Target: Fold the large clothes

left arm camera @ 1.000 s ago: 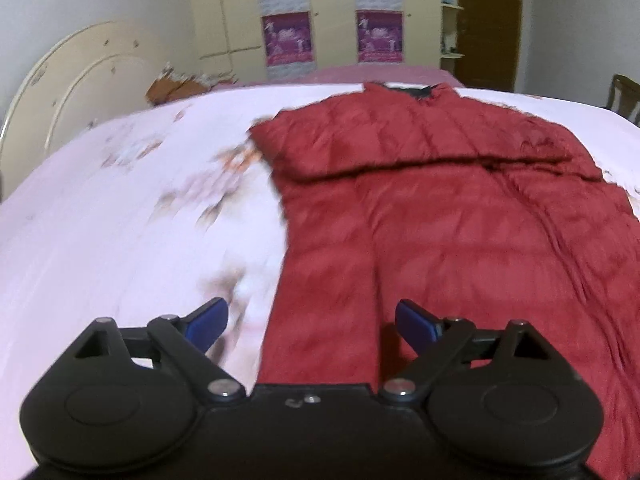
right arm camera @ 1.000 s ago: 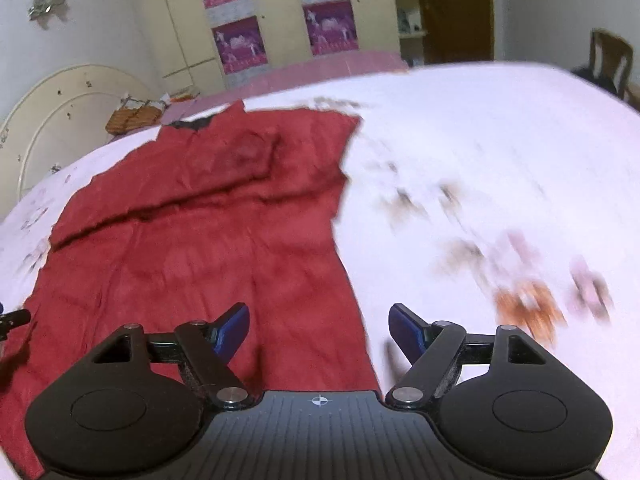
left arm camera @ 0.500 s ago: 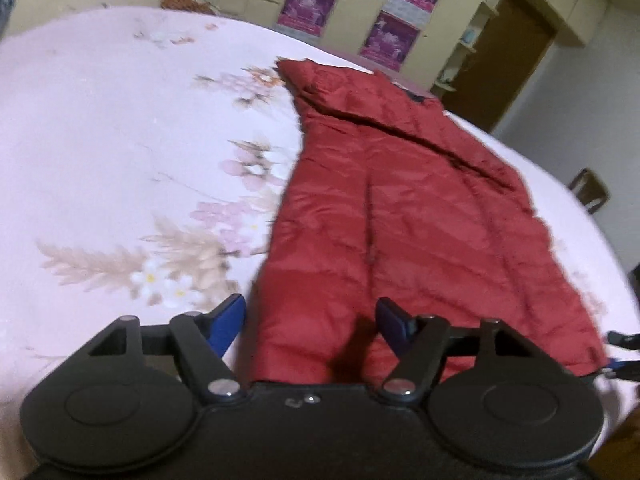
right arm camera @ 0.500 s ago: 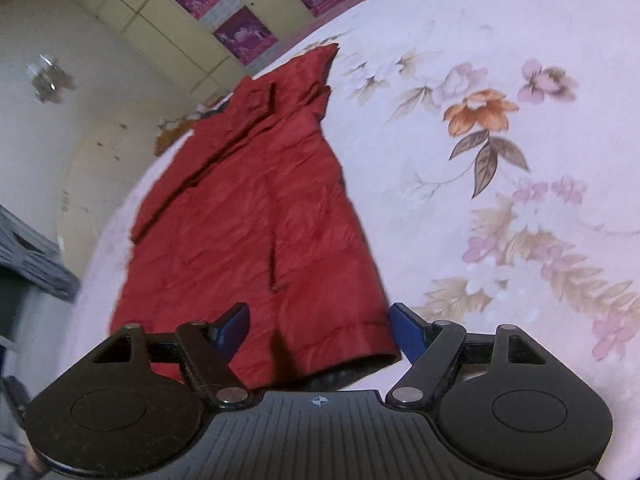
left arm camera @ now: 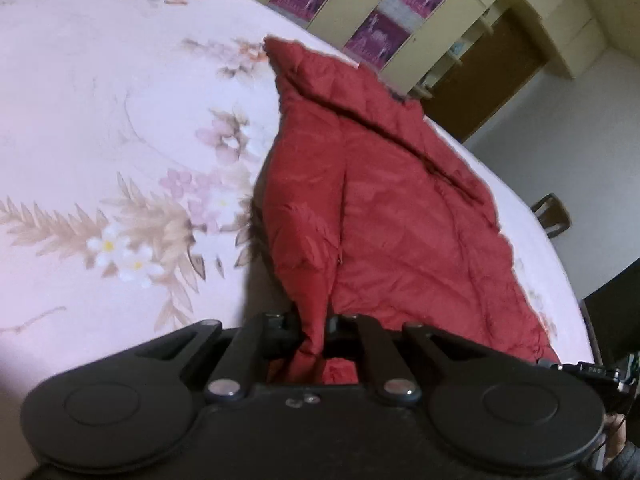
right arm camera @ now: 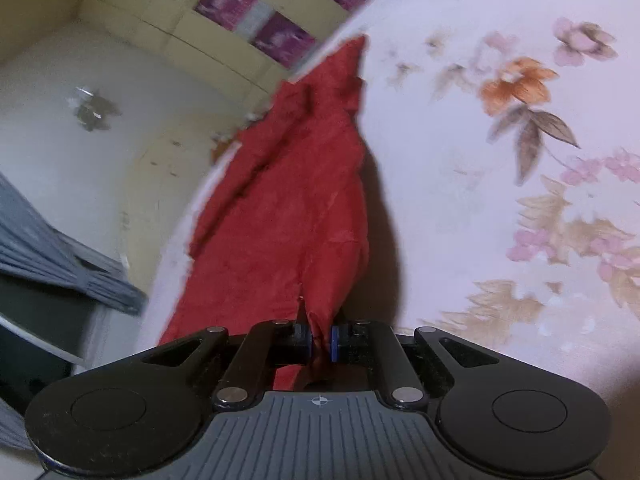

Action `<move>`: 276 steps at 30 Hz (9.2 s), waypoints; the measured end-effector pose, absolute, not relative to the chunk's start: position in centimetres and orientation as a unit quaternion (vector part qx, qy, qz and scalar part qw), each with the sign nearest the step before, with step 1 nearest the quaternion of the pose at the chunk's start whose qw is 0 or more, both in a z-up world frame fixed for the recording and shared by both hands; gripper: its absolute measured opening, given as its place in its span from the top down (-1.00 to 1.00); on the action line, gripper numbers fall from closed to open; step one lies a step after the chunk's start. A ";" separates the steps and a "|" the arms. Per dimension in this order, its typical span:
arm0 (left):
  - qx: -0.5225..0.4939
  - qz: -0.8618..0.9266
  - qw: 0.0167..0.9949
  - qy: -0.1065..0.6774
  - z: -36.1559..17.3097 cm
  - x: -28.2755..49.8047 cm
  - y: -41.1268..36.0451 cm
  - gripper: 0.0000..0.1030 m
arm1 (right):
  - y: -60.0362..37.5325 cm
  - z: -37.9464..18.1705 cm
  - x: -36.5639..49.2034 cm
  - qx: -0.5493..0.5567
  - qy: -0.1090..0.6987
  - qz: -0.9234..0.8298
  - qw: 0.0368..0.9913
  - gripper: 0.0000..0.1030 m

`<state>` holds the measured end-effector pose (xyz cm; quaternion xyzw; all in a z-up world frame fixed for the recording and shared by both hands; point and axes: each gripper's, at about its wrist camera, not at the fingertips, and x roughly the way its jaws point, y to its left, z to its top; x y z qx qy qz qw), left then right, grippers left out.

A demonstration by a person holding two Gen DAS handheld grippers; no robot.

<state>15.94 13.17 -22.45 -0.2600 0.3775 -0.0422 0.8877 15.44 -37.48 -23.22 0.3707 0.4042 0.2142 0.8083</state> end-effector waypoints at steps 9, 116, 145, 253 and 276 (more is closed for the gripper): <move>-0.278 -0.057 0.924 0.257 -15.2 17.0 13.7 0.91 | -38.7 -15.2 16.2 0.346 0.305 0.239 0.854 0.88; -0.210 0.074 0.941 0.256 -17.8 33.4 10.2 -0.56 | -28.7 -17.0 36.3 0.205 0.279 0.017 0.938 -0.87; -0.313 0.082 0.908 0.267 -19.2 40.5 9.8 0.68 | -29.5 -20.3 40.8 0.375 0.309 0.054 0.872 0.66; -0.316 -0.041 0.929 0.189 -16.6 18.1 1.2 0.68 | -16.7 -20.6 25.3 0.074 0.376 0.210 0.899 0.78; -0.127 -0.064 0.970 0.199 -12.1 19.9 -6.1 0.68 | -26.4 -17.8 21.4 0.146 0.333 0.157 0.918 0.77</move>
